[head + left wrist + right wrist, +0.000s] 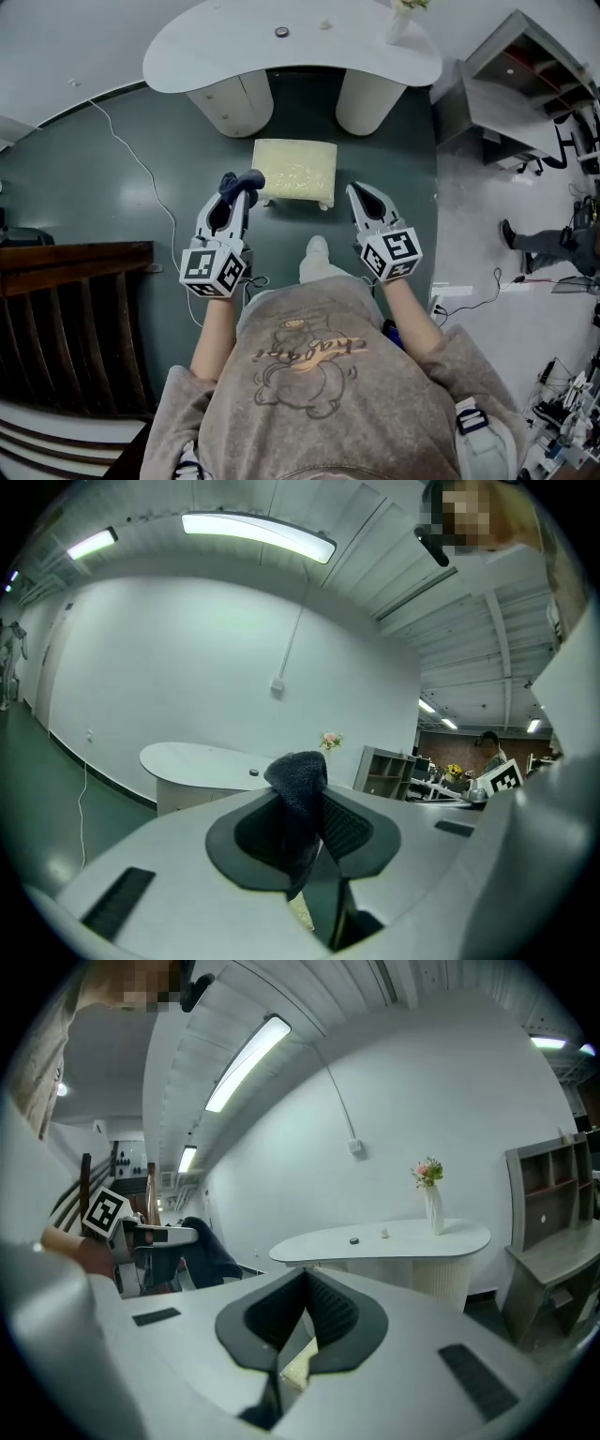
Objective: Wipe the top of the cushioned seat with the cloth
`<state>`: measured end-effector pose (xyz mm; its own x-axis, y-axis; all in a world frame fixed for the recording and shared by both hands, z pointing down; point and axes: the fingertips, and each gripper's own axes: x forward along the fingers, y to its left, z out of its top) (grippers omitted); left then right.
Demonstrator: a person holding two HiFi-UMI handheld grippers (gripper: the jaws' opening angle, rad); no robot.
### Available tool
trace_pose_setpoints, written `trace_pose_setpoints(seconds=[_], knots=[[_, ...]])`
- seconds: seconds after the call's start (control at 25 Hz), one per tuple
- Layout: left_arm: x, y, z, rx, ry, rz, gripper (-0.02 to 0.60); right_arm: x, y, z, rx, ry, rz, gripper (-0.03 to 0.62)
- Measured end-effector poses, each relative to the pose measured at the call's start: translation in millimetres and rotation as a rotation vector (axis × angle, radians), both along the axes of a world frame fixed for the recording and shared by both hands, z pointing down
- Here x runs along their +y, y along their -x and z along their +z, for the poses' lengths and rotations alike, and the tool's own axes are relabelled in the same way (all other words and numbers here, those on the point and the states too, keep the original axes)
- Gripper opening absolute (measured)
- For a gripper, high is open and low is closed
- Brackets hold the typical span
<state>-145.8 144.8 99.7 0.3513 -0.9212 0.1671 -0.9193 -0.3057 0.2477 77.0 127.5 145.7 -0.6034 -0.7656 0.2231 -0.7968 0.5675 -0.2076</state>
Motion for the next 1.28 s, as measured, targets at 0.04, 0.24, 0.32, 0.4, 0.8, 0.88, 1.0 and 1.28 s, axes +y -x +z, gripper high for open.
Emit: trace_pose_setpoints(seconds=[0.04,0.24,0.32,0.4,0.8,0.88,1.0,1.28], knots=[[-7,-1,0,0.0,0.0,-0.008,0.095,-8,-2,1,-0.001,0.003,-0.007,-0.005],[-35,-2,1,0.002,-0.003,-0.043,0.095,-41,-3,4,0.004,0.006,-0.043,-0.005],[-42,-2,3,-0.003,0.0,-0.048,0.095,-50,-3,5,0.003,0.007,-0.048,-0.005],[-48,-1,7,-0.009,0.003,-0.05,0.095,-57,-3,9,0.003,0.01,-0.051,-0.005],[-90,17,30,-0.006,0.037,-0.042,0.095,-92,9,31,0.017,0.05,-0.036,-0.005],[-98,21,36,-0.009,0.046,-0.033,0.095,-99,14,35,0.015,0.052,-0.033,-0.005],[-113,28,48,-0.012,0.058,-0.02,0.095,-112,23,43,0.019,0.06,-0.029,-0.005],[-156,40,84,-0.011,0.085,0.015,0.095,-145,41,72,0.039,0.075,-0.021,-0.005]])
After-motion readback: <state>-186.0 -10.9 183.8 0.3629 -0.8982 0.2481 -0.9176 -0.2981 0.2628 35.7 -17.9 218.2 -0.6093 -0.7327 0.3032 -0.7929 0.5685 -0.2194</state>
